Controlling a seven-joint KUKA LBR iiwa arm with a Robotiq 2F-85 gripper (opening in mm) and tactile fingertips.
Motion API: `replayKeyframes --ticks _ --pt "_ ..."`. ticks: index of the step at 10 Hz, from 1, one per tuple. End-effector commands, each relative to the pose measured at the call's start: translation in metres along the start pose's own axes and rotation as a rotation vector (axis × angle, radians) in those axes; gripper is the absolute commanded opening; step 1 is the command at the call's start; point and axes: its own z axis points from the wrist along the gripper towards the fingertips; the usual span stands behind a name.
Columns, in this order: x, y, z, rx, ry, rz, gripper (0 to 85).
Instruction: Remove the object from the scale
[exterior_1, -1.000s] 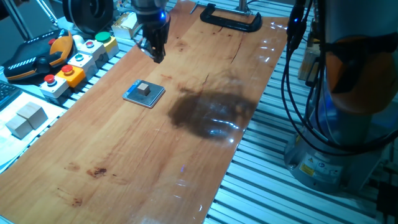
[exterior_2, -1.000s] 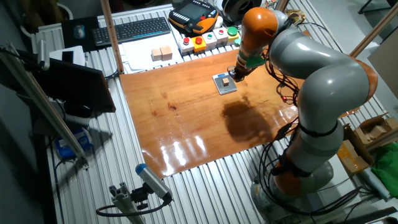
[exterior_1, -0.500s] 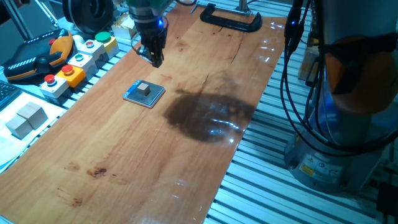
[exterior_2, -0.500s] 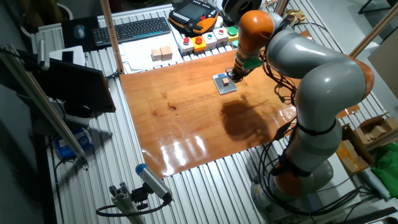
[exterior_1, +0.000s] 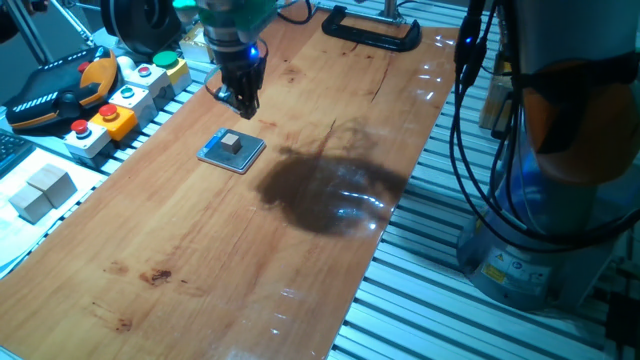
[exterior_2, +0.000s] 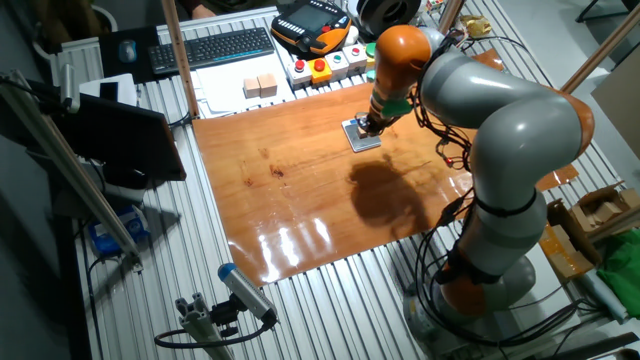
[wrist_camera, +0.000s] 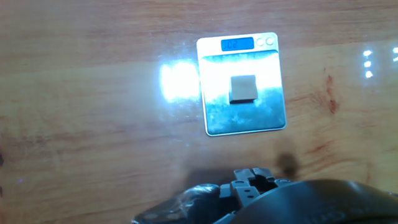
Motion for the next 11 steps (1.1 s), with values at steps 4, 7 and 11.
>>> replayKeyframes --ticks 4,7,11 --pt "-0.015 -0.011 0.015 -0.037 0.008 -0.02 0.7" --pt "-0.02 -0.013 0.023 -0.052 0.015 -0.019 0.7" --pt "-0.025 -0.013 0.032 -0.055 0.012 -0.03 0.7"
